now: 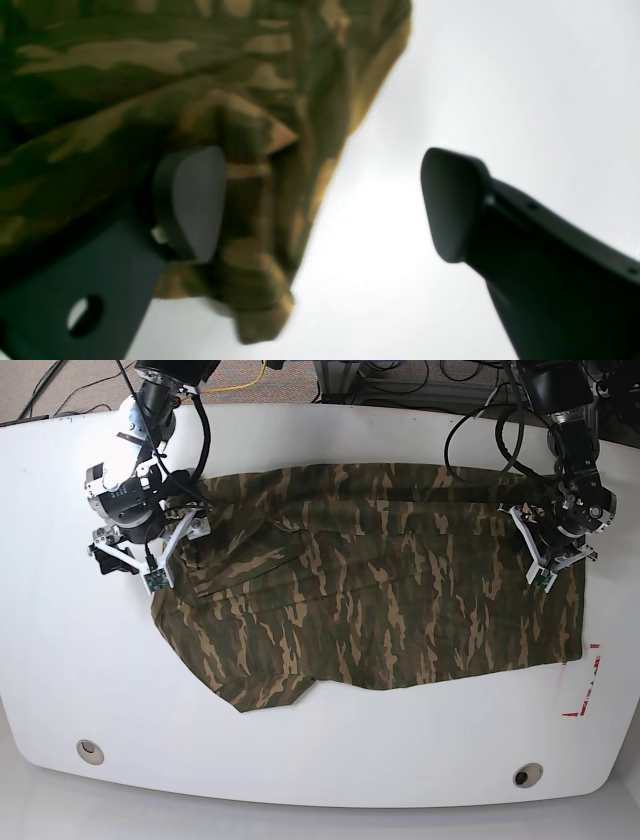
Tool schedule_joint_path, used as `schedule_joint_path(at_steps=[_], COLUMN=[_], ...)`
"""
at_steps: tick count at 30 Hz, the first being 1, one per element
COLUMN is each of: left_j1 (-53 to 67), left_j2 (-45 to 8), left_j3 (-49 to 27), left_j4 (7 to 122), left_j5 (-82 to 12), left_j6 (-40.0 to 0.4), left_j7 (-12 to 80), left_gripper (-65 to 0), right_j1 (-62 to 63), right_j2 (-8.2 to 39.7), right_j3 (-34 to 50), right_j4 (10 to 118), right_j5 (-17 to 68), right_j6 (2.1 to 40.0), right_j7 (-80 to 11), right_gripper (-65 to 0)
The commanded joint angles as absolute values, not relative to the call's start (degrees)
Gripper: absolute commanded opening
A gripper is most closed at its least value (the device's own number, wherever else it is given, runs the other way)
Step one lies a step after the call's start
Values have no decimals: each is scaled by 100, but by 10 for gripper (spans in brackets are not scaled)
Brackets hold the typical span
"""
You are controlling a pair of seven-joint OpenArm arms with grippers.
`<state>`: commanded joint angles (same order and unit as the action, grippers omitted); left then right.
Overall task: Layout the t-shirt on the table in an organized manner, then fold the t-shirt properly
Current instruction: 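Raise the right gripper and move it back toward the collar edge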
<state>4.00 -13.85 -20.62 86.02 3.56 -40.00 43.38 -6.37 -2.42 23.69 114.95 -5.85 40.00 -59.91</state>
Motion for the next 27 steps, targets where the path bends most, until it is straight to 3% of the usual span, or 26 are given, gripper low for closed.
schedule_joint_path(at_steps=[8, 11, 19, 22, 24, 27], left_j1=[400, 400, 400, 409, 409, 418], left_j2=[-1385, -1385, -1385, -1385, -1385, -1385], left_j3=[-2062, -2062, -2062, -2062, -2062, -2062], left_j4=[8602, 8602, 8602, 8602, 8602, 8602], left_j5=[356, 356, 356, 356, 356, 356], left_j6=[-4000, -4000, -4000, -4000, -4000, -4000], left_j7=[4338, 4338, 4338, 4338, 4338, 4338], left_gripper=[-454, -454, -454, -454, -454, -454], right_j1=[-936, -945, -822, -840, -866, -1051], right_j2=[-321, -338, -180, -171, -163, -163], right_j3=[2255, 2273, 2308, 2308, 2290, 2264], right_j4=[11477, 11407, 10914, 10879, 10949, 11134], right_j5=[-22, -22, -13, -13, -13, -13], right_j6=[4000, 4000, 4000, 4000, 4000, 4000], right_j7=[-5991, -5991, -5956, -5956, -5965, -5974], right_gripper=[-62, -108, -455, -552, -601, -609])
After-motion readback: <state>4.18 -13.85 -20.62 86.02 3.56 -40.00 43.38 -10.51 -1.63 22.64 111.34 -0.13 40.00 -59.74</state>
